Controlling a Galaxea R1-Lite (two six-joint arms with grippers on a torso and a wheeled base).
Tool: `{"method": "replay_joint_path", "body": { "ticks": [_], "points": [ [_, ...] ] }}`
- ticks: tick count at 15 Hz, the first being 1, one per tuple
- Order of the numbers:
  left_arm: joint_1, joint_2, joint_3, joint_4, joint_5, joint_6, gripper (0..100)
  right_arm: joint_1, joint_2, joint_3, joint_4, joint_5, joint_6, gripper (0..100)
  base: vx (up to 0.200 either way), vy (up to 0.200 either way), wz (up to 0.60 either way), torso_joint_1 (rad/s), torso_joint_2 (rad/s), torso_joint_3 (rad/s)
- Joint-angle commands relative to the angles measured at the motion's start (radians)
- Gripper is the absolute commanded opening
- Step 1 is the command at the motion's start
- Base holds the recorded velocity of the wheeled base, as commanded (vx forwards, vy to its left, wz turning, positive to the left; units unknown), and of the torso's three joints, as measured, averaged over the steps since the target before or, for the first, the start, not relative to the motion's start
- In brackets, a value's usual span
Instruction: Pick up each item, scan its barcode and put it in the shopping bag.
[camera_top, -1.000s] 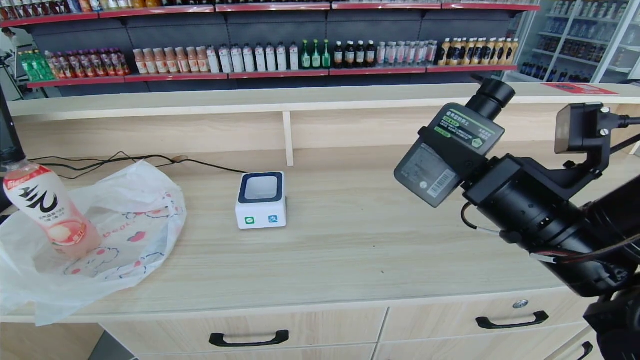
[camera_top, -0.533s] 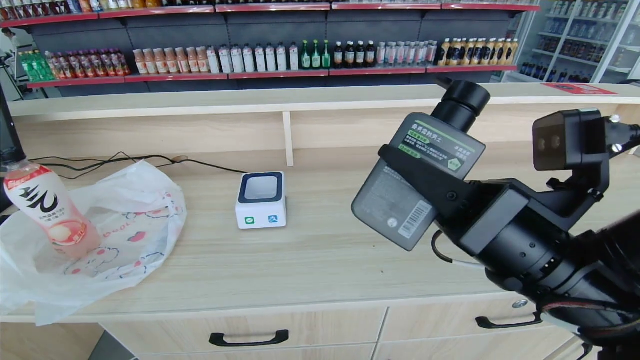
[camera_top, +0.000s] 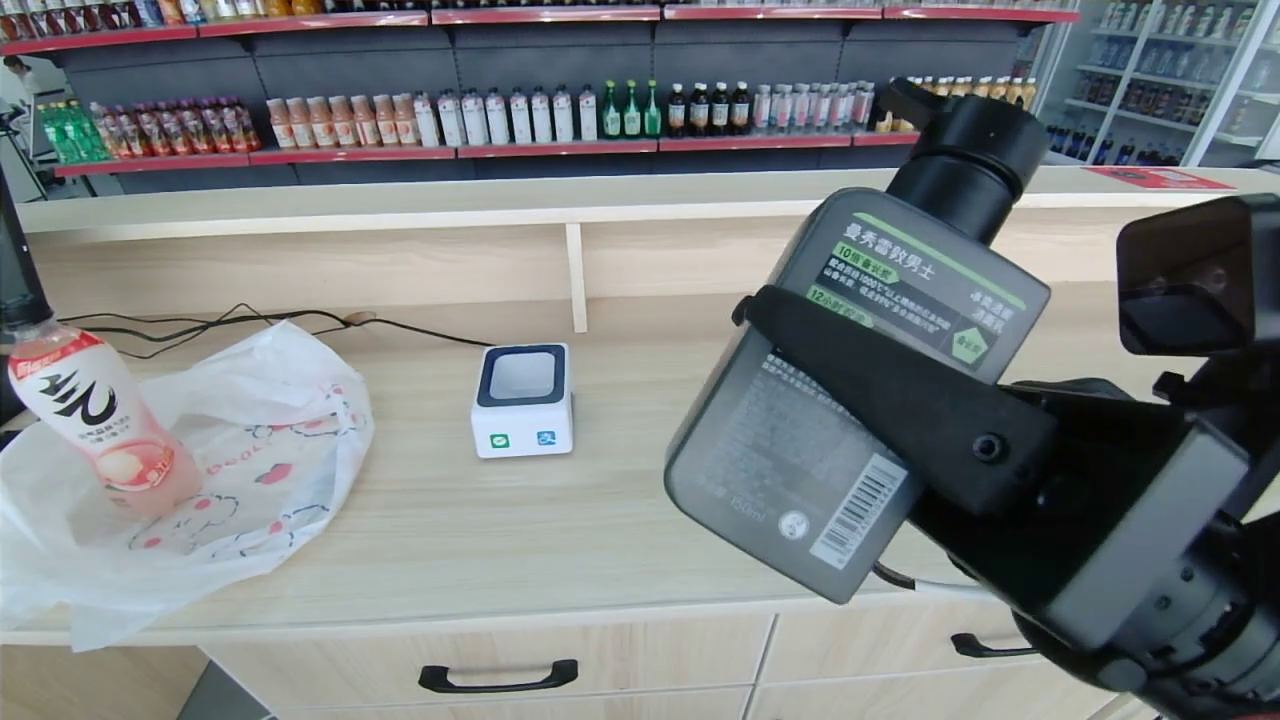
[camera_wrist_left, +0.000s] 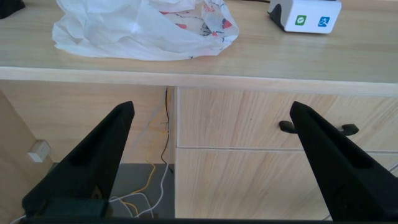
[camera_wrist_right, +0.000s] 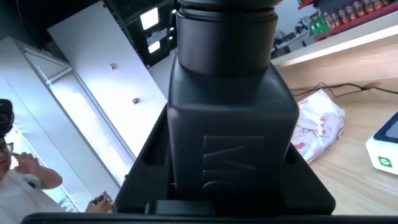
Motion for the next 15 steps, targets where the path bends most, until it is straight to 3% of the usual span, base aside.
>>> {"method": "replay_joint_path", "body": {
  "ticks": [1,15],
  "points": [
    [0.0,0.0,0.0,0.0,0.0,0.0,100,0.028,-0.007,-0.004,-0.001,0.0,-0.005,0,0.0,0.0,0.0,0.0,0.0,0.0],
    [0.0,0.0,0.0,0.0,0.0,0.0,100,0.025,0.045,-0.096,-0.001,-0.063,-0.029,0,0.0,0.0,0.0,0.0,0.0,0.0]
  ]
}}
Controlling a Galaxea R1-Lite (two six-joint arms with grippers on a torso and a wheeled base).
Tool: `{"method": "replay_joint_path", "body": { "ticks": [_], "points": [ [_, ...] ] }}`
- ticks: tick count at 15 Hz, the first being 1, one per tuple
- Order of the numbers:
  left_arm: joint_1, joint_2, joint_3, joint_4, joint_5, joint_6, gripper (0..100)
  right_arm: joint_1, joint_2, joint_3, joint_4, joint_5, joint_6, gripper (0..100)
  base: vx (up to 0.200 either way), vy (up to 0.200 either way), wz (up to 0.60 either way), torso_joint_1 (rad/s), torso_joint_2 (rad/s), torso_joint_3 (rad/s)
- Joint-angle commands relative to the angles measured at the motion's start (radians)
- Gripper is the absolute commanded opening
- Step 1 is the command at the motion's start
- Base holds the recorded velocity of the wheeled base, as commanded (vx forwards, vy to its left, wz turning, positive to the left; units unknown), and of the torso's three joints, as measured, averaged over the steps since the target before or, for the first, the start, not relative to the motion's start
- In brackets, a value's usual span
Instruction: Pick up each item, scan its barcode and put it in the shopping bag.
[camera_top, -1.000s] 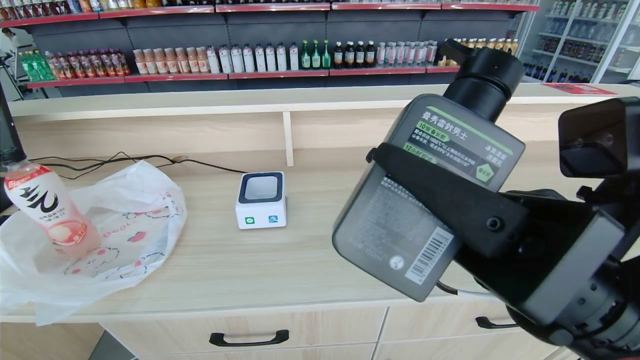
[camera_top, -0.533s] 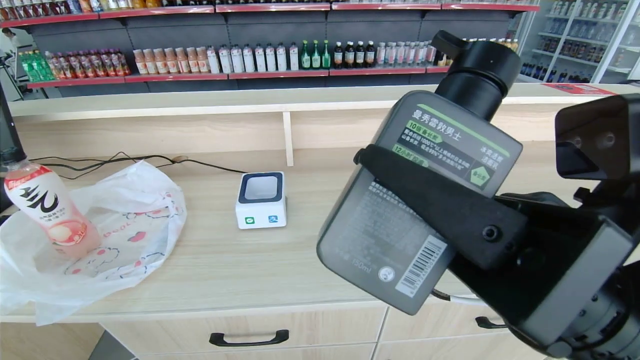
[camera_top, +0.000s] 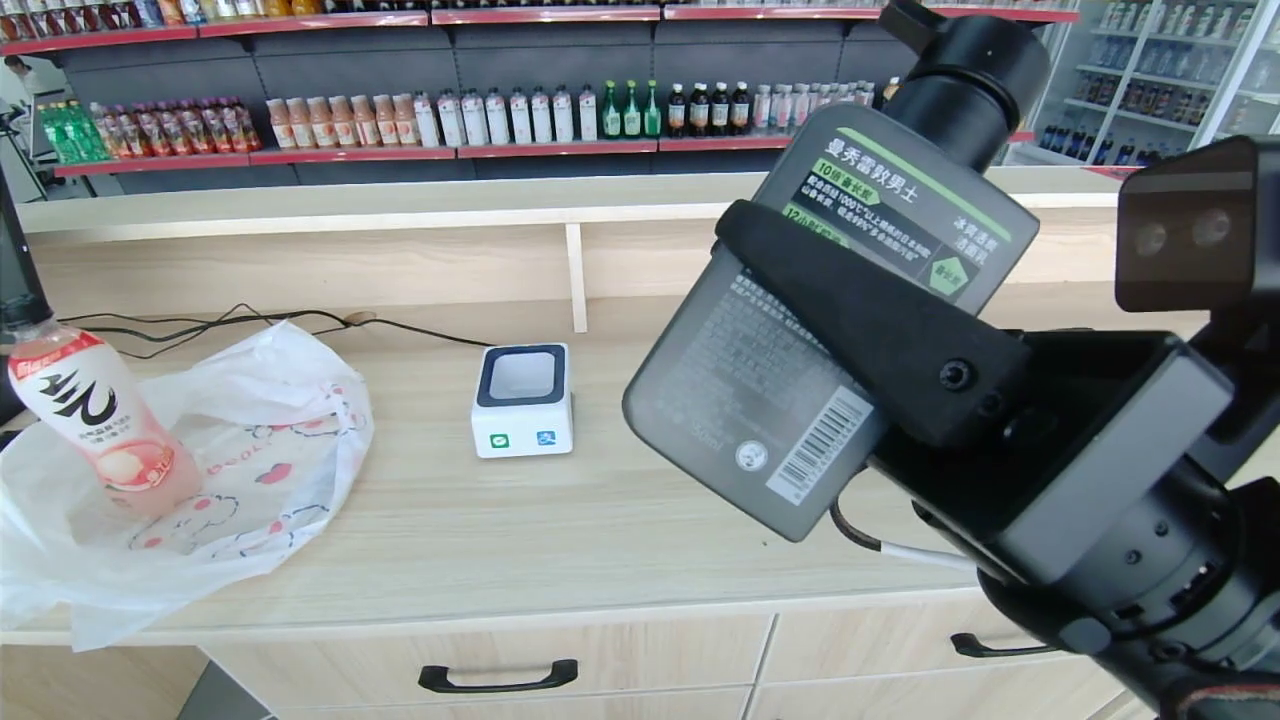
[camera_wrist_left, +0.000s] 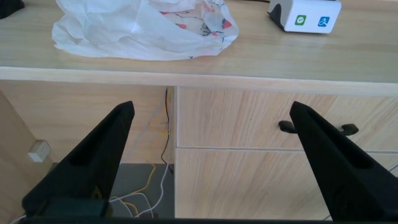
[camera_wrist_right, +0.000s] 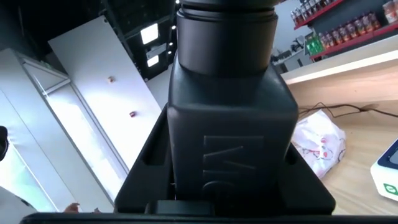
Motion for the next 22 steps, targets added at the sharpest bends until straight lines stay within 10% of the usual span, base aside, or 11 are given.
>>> {"method": "replay_joint_path", "body": {
  "ticks": [1,13,22],
  "points": [
    [0.0,0.0,0.0,0.0,0.0,0.0,100,-0.001,0.01,-0.007,-0.001,0.002,0.001,0,0.0,0.0,0.0,0.0,0.0,0.0],
    [0.0,0.0,0.0,0.0,0.0,0.0,100,-0.279,0.041,0.169,-0.001,0.004,-0.57,0,0.0,0.0,0.0,0.0,0.0,0.0],
    [0.0,0.0,0.0,0.0,-0.001,0.0,100,-0.618,0.024,0.23,-0.001,-0.053,-0.671,0,0.0,0.0,0.0,0.0,0.0,0.0]
  ]
}}
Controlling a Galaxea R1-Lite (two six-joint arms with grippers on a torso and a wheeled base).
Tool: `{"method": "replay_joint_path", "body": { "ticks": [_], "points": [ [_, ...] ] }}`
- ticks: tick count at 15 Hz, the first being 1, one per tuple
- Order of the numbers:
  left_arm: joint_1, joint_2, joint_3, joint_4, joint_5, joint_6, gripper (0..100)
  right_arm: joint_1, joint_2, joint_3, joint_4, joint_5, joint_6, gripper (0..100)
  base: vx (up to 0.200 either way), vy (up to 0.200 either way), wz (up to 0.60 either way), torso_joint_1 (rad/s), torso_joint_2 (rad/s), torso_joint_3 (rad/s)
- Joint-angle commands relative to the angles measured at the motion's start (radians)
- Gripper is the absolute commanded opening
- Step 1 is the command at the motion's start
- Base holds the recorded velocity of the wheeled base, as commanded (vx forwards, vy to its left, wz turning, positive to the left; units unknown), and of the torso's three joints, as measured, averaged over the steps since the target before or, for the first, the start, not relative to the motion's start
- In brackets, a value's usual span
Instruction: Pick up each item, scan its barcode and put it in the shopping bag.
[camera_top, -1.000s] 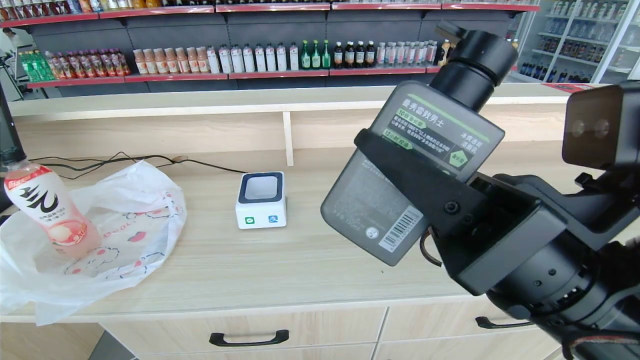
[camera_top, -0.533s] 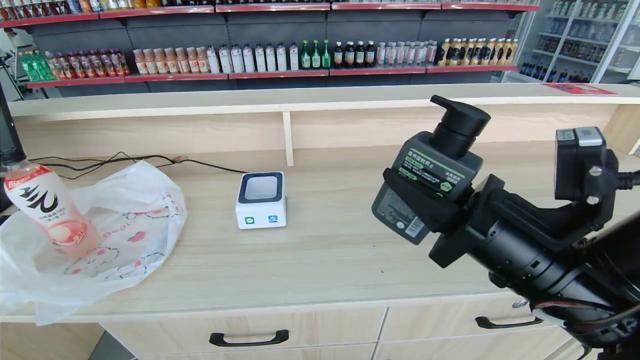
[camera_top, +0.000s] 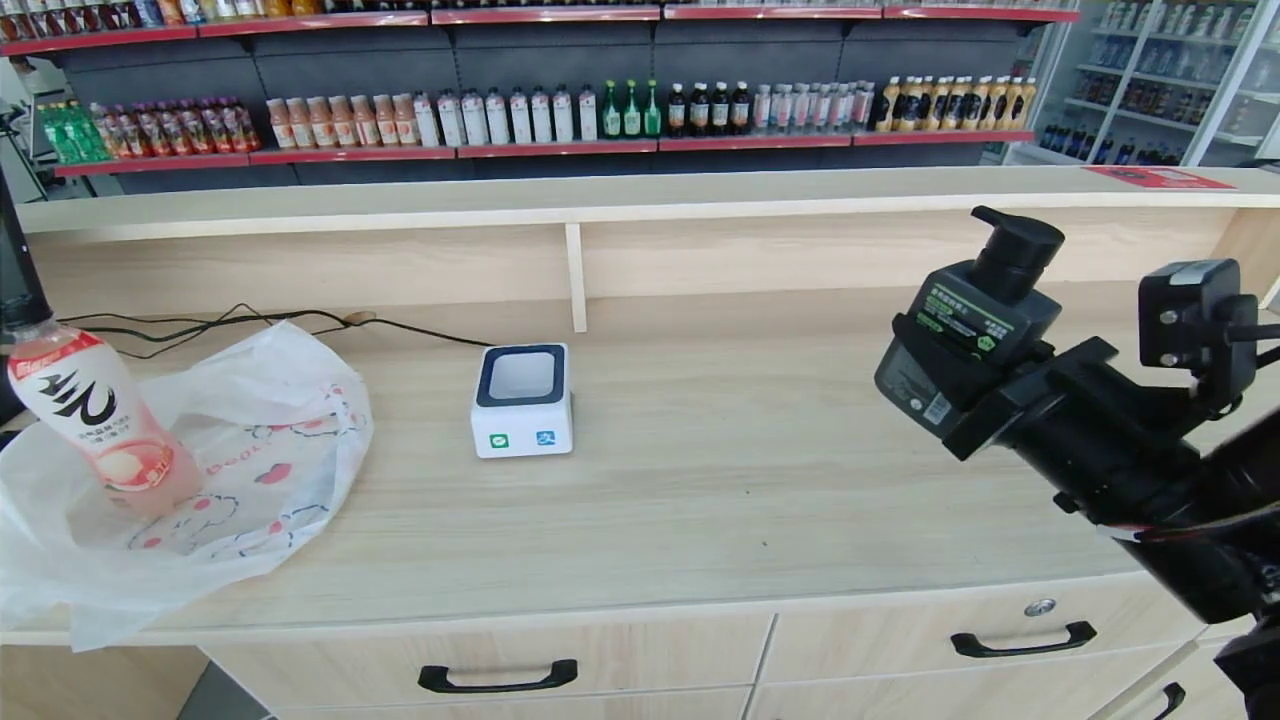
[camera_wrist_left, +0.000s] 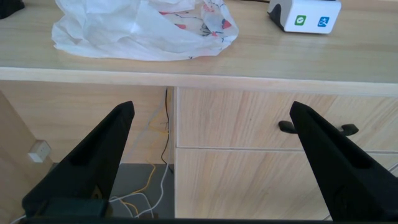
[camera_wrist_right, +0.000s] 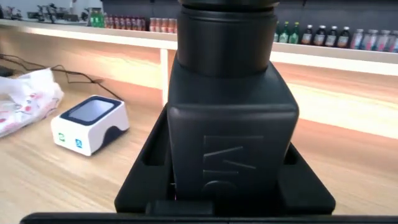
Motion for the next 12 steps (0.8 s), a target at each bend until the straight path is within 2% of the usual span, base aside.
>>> {"method": "replay_joint_path", "body": {
  "ticks": [1,3,12],
  "points": [
    [0.0,0.0,0.0,-0.002,-0.001,-0.001,100,-0.054,-0.002,0.005,-0.001,-0.012,0.002,0,0.0,0.0,0.0,0.0,0.0,0.0],
    [0.0,0.0,0.0,-0.002,0.0,-0.001,100,-0.055,-0.003,0.02,-0.001,-0.014,0.002,0,0.0,0.0,0.0,0.0,0.0,0.0],
    [0.0,0.0,0.0,0.0,0.0,-0.004,100,-0.051,0.018,-0.029,-0.001,-0.012,0.037,0,0.0,0.2,0.0,0.003,0.0,0.001]
  ]
}}
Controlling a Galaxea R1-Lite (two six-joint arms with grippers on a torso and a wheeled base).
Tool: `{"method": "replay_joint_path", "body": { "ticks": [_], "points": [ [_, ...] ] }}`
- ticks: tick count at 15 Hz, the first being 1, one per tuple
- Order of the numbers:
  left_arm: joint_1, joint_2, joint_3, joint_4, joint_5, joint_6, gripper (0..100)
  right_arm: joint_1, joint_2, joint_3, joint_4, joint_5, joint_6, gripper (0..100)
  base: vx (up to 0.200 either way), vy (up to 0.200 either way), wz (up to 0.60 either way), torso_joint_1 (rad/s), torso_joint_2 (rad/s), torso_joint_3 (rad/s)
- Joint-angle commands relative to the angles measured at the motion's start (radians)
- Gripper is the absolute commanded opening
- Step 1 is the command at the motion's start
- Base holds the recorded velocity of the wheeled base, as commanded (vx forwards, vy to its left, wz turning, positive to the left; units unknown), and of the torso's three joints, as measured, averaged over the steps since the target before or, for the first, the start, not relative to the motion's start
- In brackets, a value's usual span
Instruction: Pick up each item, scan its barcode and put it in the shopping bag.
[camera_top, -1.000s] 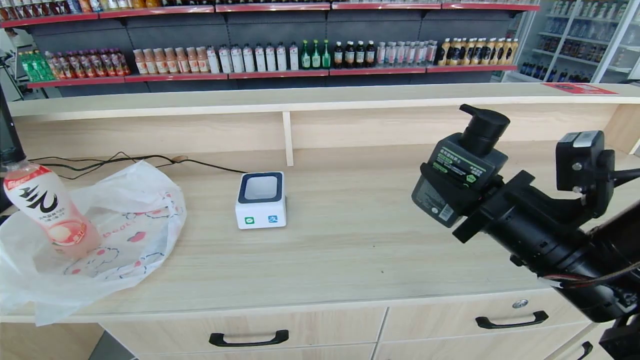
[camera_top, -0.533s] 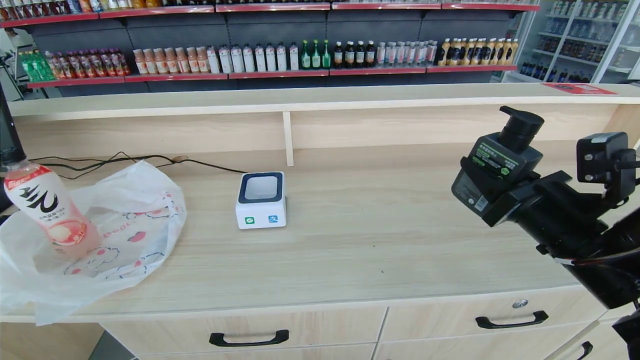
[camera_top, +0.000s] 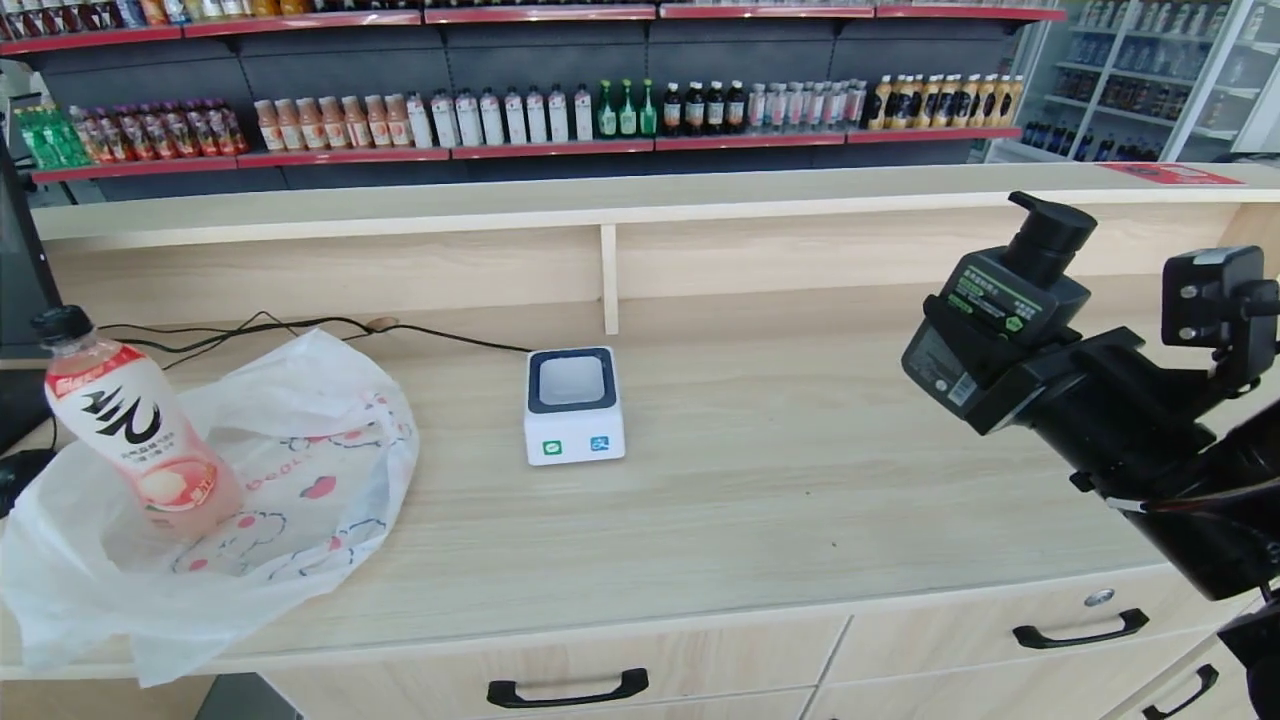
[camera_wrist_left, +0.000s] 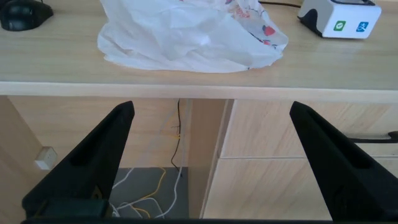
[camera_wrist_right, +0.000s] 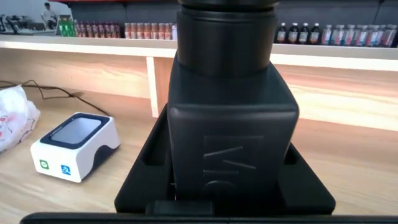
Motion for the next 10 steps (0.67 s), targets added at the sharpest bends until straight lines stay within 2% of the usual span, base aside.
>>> {"method": "replay_joint_path", "body": {
  "ticks": [1,8,10],
  "points": [
    [0.0,0.0,0.0,0.0,0.0,-0.001,100,0.005,0.018,-0.015,-0.002,0.0,0.001,0,0.0,0.2,0.0,0.002,0.0,0.002],
    [0.0,0.0,0.0,-0.002,0.0,-0.004,100,0.049,0.047,-0.013,-0.002,0.005,-0.001,0,0.0,0.2,0.0,0.003,0.0,0.0],
    [0.0,0.0,0.0,-0.002,0.0,-0.004,100,0.049,0.05,-0.041,-0.002,0.068,-0.006,0,0.0,0.2,0.0,0.005,0.0,0.005]
  ]
}}
